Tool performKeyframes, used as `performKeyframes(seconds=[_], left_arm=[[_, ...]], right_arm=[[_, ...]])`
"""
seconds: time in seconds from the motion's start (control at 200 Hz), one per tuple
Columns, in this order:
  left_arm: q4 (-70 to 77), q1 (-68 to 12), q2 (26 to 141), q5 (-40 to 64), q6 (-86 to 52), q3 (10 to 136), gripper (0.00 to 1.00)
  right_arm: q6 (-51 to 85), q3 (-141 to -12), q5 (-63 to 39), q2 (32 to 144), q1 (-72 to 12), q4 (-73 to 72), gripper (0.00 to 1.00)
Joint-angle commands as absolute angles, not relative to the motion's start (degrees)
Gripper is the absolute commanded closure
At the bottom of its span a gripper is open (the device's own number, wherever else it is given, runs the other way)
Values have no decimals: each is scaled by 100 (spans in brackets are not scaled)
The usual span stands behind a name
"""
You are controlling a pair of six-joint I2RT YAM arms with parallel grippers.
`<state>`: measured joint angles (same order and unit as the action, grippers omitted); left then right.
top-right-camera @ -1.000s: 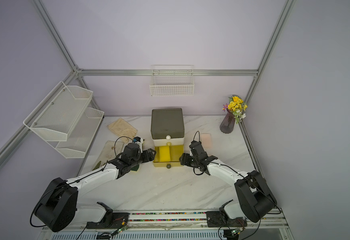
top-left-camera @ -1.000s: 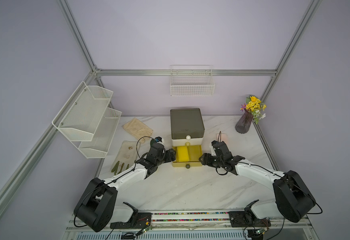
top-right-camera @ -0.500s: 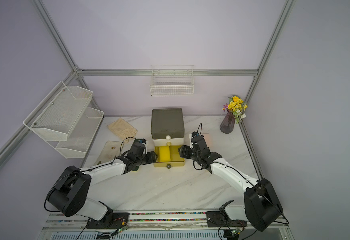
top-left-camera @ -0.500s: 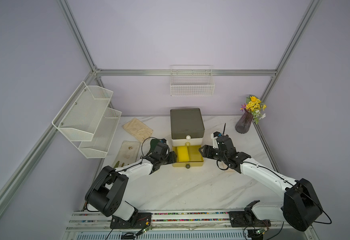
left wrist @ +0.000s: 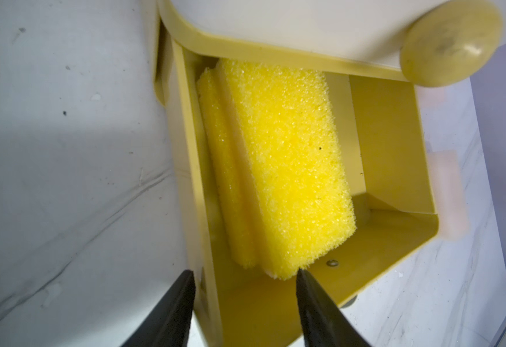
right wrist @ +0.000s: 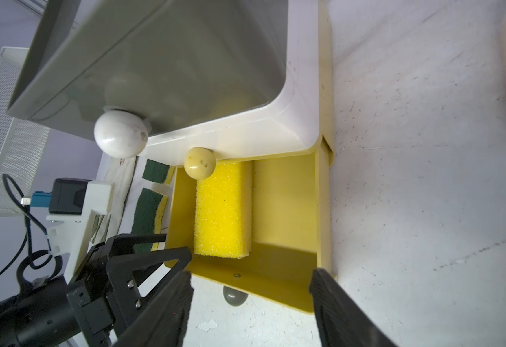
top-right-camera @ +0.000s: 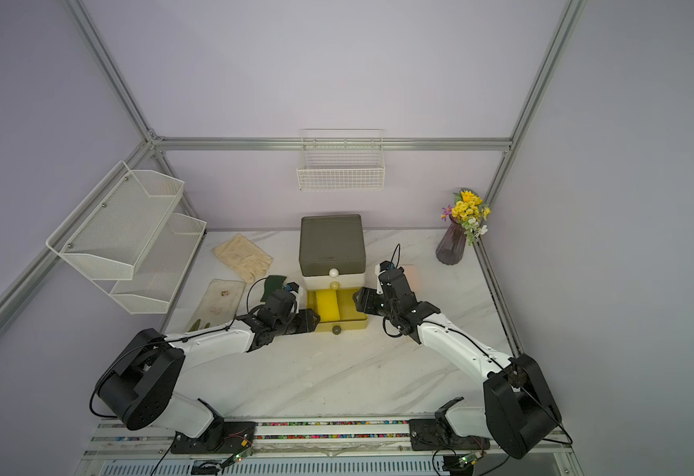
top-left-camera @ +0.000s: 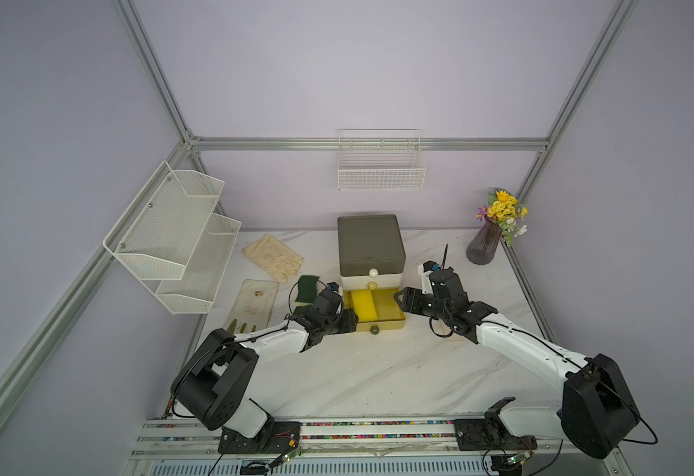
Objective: Take the sponge out of the drawer
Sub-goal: Open the drawer in the storage box, then pick up the sponge from the drawer.
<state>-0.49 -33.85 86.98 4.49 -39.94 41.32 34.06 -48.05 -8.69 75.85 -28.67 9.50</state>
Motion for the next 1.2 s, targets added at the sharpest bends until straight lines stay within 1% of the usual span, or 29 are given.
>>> performKeyframes(seconds=[0.0,0.19,0.205,0.265,0.305,0.41,0.52,0.64,0.79,0.895,1.06,1.195], left_arm=[[158,-3480,8478,527,-4144,4053,43],[-112,-3496,8147,246,-4075,4041,43],[-158,-3503,7934,193,-4062,4043,43],[-317,-3499,7668,-2,-4017,4013,41],[-428,-3499,7490,-126,-3984,3976,38],[-756,-3478,6990,-536,-4054,3870,34],[-1050,-3437,6467,-915,-3969,3776,21],[-1270,-3313,6028,-1155,-3842,3694,14],[-1545,-3032,5691,-1105,-3758,3707,6],[-1687,-2856,5484,-995,-3661,3749,0],[-2149,-2656,5370,-786,-3394,4125,0],[-2643,-2555,5455,-462,-3023,4634,0]], right_arm=[[3388,-4790,-862,7500,-2892,848,33],[3331,-4864,-829,7367,-2963,766,31],[3319,-4877,-802,7358,-2976,765,31],[3275,-4953,-643,7360,-3103,794,30],[3247,-5012,-510,7378,-3217,830,29],[3190,-5232,-173,7565,-3576,902,25],[3190,-5483,228,7860,-3998,966,19],[3217,-5714,646,8297,-4364,952,12],[3305,-5962,1144,8859,-4641,1002,9],[3287,-6032,1299,9215,-4771,957,8],[3331,-6193,1731,9646,-4873,1140,8],[3340,-6213,1789,9769,-4885,1161,8]])
